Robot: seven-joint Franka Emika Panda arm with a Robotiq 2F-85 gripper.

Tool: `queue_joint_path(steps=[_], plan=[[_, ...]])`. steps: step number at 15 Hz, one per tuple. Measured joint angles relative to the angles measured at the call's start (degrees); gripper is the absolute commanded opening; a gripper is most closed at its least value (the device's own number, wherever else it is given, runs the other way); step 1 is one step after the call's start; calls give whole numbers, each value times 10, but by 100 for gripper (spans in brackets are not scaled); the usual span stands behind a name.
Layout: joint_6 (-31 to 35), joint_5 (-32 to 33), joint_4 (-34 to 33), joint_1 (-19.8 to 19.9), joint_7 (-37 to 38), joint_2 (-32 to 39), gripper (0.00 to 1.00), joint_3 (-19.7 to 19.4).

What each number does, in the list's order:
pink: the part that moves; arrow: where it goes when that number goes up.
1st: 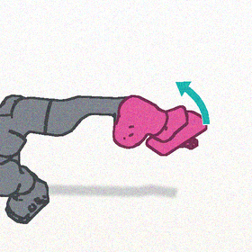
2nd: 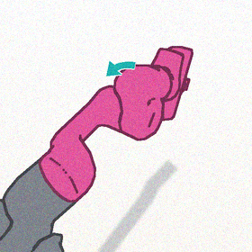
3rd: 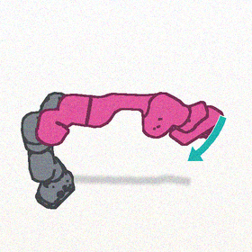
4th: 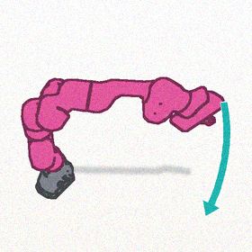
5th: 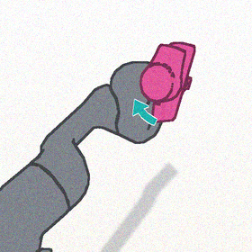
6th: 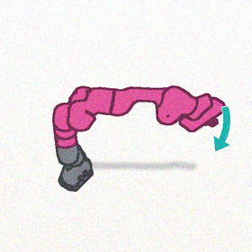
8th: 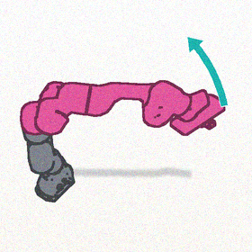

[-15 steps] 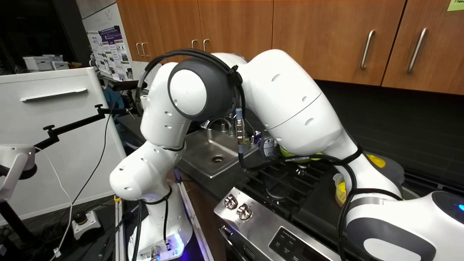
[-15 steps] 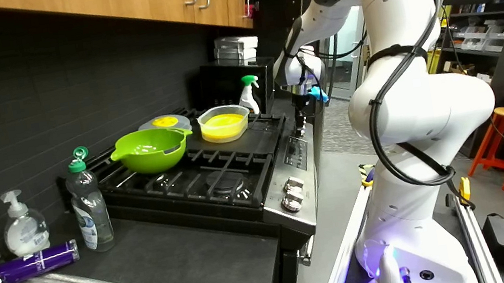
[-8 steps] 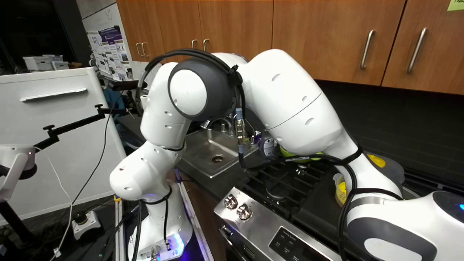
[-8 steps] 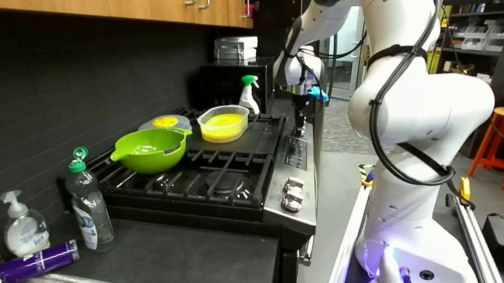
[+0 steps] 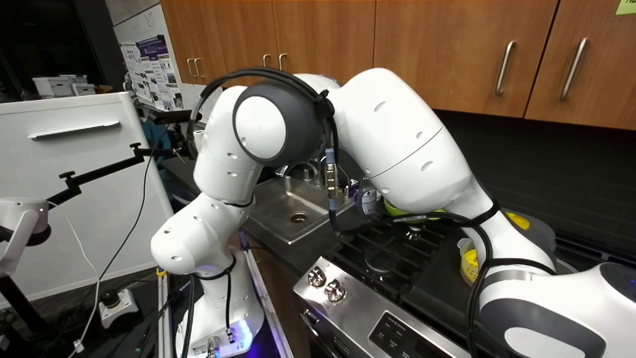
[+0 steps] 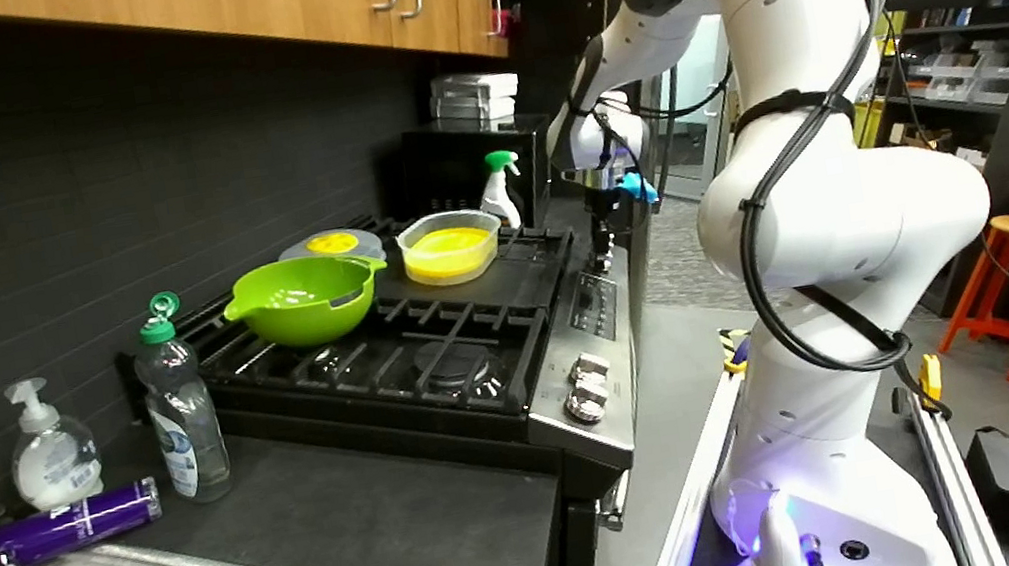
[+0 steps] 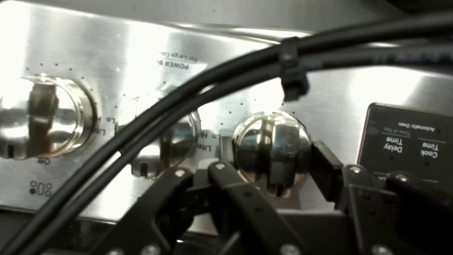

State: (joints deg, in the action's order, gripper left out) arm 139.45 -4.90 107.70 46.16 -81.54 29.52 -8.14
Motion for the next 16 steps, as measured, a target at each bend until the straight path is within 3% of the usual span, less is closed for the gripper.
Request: queue_joint_path(steps=[1, 2, 6, 15, 16], plan=[[-25, -24, -16, 11, -13, 6, 81, 5], [-34, -27, -24, 14, -16, 9, 57, 6], [-33, -31, -24, 12, -14, 12, 80, 5], [-33, -31, -25, 12, -14, 13, 81, 4], [-33, -31, -25, 12, -14, 13, 95, 4]])
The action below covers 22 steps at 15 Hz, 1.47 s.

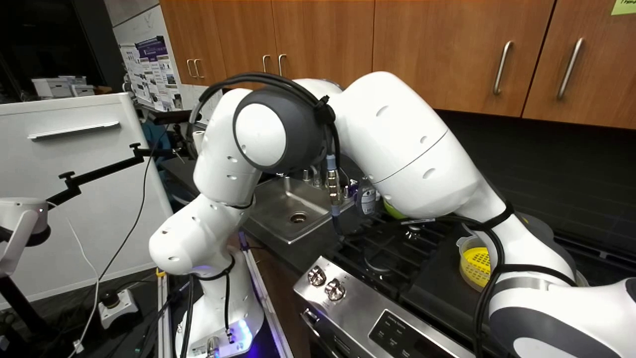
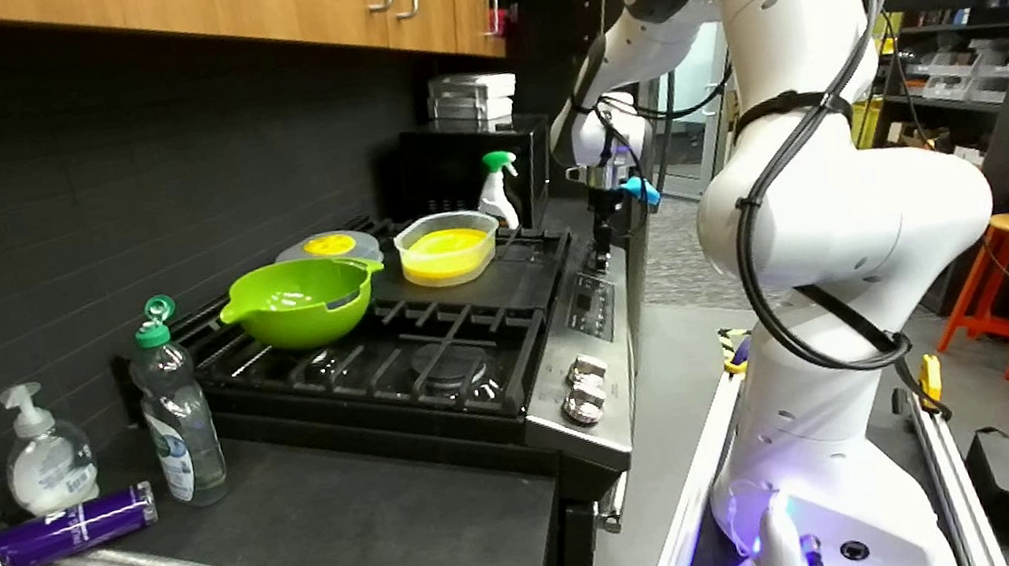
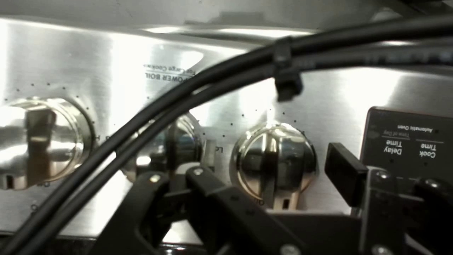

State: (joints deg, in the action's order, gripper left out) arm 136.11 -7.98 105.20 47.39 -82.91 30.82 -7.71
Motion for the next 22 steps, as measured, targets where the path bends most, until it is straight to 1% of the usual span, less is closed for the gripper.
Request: queue_joint_path(steps=[1, 2, 3, 7, 12, 18, 19, 20, 21, 22], plan=[[0, 0, 0, 0, 0, 0, 96, 0], [0, 0, 0, 0, 0, 0, 100, 0], [-2, 0, 0, 0, 0, 0, 100, 0], [-7, -1, 7, -2, 0, 0, 100, 3], [4, -5, 18, -3, 1, -5, 100, 3], [11, -19, 29, -1, 1, -28, 100, 2], [11, -21, 33, 0, 1, -34, 97, 2], [11, -23, 38, 0, 1, -40, 87, 1], [11, -23, 41, 0, 1, -43, 73, 0], [11, -23, 43, 0, 1, -46, 71, -1]])
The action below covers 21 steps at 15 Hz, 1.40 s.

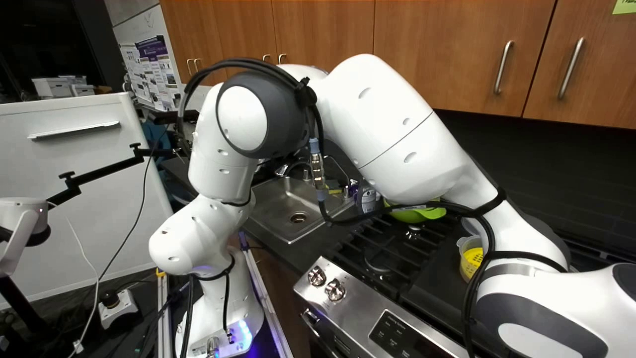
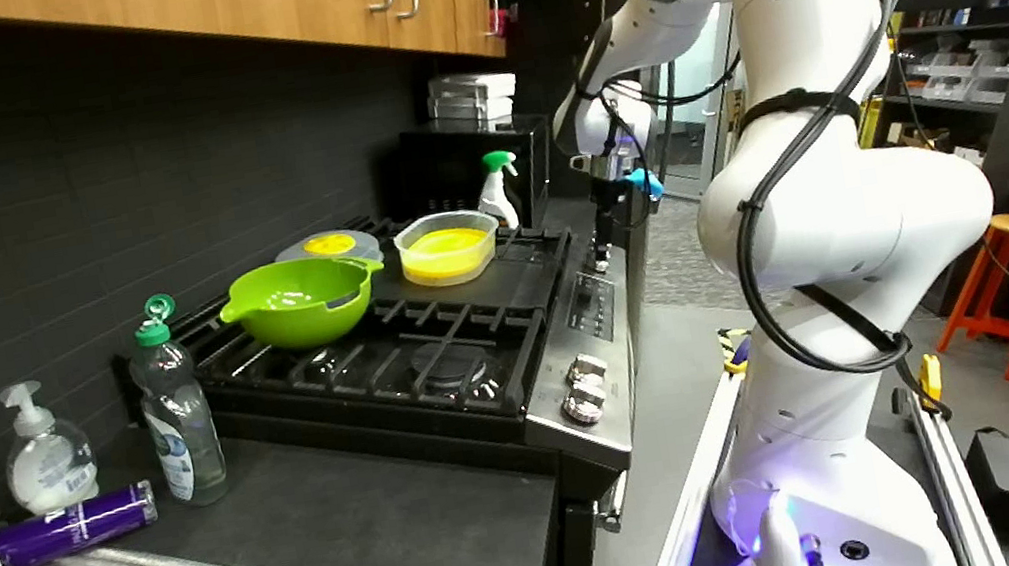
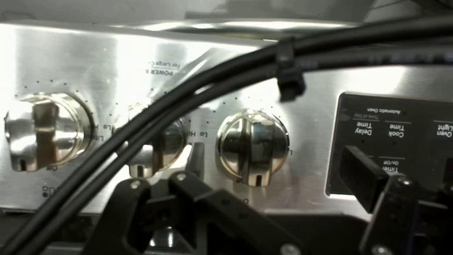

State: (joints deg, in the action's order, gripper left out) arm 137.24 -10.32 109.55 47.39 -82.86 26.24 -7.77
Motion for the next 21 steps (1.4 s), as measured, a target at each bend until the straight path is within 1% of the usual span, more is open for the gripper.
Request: queue_joint_path(steps=[1, 2, 3, 4, 9, 10, 11, 12, 15, 18, 21], plan=[[0, 0, 3, 0, 0, -1, 64, 0], [0, 0, 5, -1, 0, -2, 60, 0], [0, 0, 7, -1, 0, -2, 58, 0], [-1, 0, 10, -1, 0, -1, 40, 0], [6, 0, 4, -1, 0, -2, 6, -1], [10, 0, 3, 0, 0, -2, 2, -1], [14, 0, 2, 0, 1, -1, 1, -1], [13, -1, 0, 0, 3, 0, 5, -2], [16, -1, 1, 0, 0, 0, 5, -1], [22, 1, 3, 0, -22, 0, 5, -1], [32, 22, 7, -3, -35, -1, 5, 0]])
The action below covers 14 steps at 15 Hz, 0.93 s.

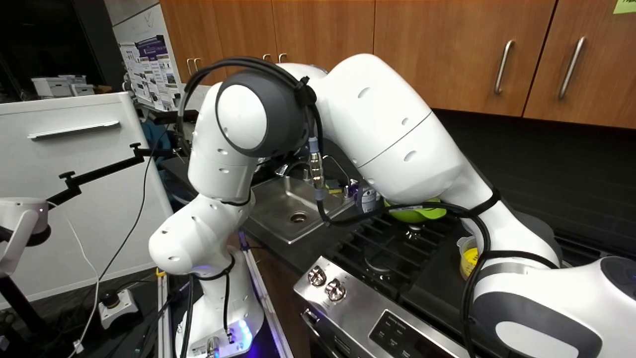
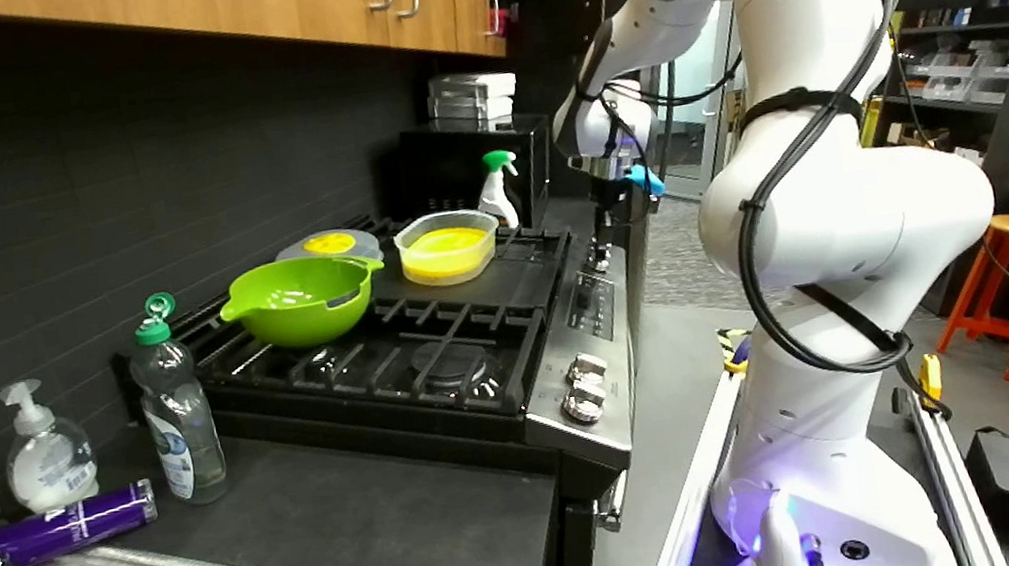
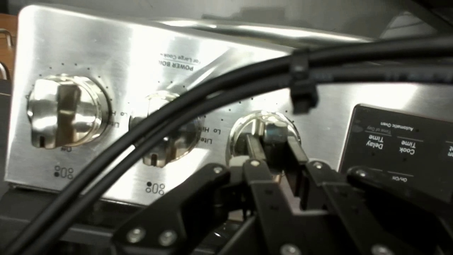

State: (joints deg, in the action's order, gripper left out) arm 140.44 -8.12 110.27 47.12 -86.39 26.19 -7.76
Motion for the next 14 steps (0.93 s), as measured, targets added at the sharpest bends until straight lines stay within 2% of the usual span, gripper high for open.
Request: queue_joint_path(steps=[9, 14], plan=[[-1, 27, -3, -3, 2, 1, 5, 0], [-39, 30, -32, -2, 0, 15, 5, 0]])
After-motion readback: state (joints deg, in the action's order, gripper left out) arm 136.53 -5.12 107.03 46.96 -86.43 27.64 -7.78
